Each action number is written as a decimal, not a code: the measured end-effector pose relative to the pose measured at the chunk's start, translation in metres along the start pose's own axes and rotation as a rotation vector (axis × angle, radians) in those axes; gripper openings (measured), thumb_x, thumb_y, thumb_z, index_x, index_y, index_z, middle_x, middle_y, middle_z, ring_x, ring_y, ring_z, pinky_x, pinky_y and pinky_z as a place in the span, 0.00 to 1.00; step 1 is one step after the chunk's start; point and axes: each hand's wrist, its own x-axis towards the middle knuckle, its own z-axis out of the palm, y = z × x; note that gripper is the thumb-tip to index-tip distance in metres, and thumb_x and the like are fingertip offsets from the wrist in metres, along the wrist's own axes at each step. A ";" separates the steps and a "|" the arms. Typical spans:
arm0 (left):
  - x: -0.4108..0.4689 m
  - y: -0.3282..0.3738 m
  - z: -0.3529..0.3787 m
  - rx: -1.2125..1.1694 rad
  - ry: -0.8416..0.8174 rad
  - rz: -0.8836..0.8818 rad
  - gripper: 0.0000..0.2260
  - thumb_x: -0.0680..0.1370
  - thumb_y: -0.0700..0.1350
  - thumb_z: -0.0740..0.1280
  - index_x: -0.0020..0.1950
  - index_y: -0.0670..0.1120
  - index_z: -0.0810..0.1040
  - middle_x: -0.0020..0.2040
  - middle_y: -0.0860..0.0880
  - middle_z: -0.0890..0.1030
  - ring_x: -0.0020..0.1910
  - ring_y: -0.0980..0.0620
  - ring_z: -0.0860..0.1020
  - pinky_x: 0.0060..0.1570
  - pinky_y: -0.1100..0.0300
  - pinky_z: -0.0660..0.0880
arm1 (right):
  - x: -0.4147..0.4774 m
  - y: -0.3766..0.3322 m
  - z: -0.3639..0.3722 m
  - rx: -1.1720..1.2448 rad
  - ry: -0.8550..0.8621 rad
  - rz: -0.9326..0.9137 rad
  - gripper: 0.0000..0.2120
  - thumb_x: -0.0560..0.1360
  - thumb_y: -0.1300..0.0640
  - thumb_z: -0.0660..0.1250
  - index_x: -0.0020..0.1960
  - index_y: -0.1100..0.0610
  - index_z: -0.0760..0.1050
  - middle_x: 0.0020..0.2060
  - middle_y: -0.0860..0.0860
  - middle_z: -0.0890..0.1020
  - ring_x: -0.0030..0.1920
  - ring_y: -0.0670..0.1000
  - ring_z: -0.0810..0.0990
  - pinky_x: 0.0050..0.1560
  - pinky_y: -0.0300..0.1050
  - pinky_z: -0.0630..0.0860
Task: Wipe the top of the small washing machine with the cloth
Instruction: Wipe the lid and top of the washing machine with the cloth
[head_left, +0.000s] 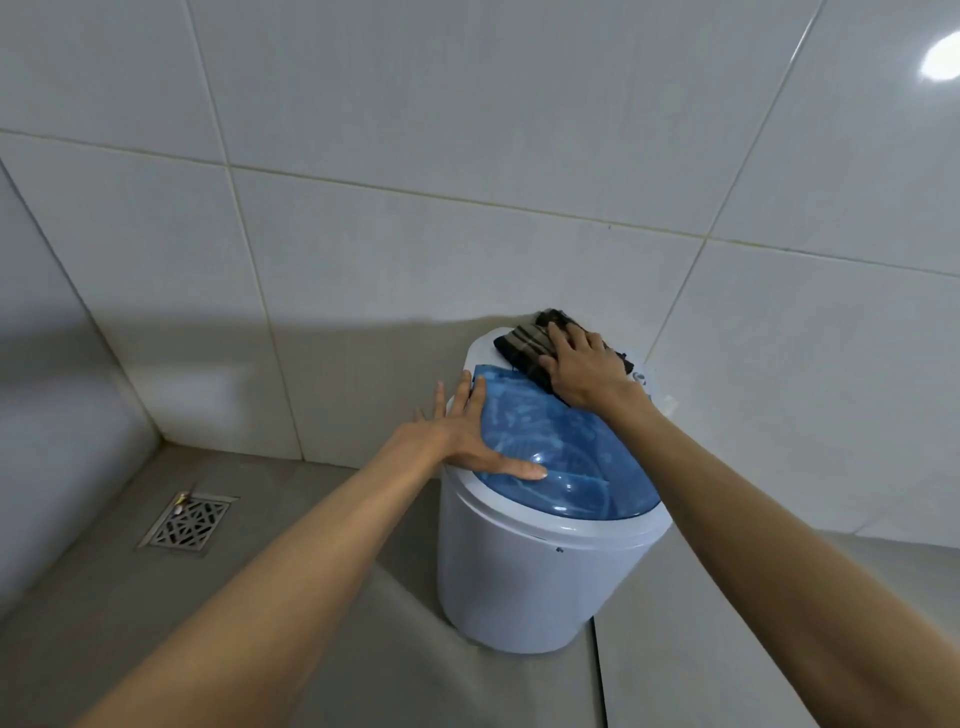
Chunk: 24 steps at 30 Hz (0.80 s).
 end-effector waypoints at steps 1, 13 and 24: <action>0.000 0.000 0.000 -0.002 0.000 0.003 0.67 0.55 0.81 0.65 0.75 0.54 0.24 0.75 0.55 0.25 0.74 0.44 0.26 0.73 0.35 0.37 | 0.001 -0.012 -0.002 -0.089 0.001 0.069 0.29 0.84 0.46 0.49 0.80 0.58 0.47 0.76 0.63 0.58 0.73 0.64 0.63 0.68 0.57 0.68; -0.009 0.003 -0.001 -0.051 0.008 0.017 0.67 0.57 0.79 0.67 0.75 0.54 0.25 0.75 0.56 0.25 0.75 0.45 0.26 0.74 0.35 0.39 | 0.010 -0.062 -0.042 -0.522 -0.244 0.237 0.09 0.75 0.64 0.65 0.51 0.62 0.82 0.48 0.61 0.86 0.35 0.55 0.85 0.21 0.41 0.72; -0.009 0.005 -0.001 -0.016 0.018 0.022 0.66 0.59 0.79 0.66 0.75 0.51 0.24 0.75 0.53 0.24 0.74 0.45 0.26 0.73 0.35 0.38 | 0.009 -0.043 -0.003 -0.276 -0.035 0.169 0.24 0.77 0.62 0.64 0.72 0.64 0.65 0.69 0.66 0.68 0.68 0.70 0.67 0.68 0.63 0.66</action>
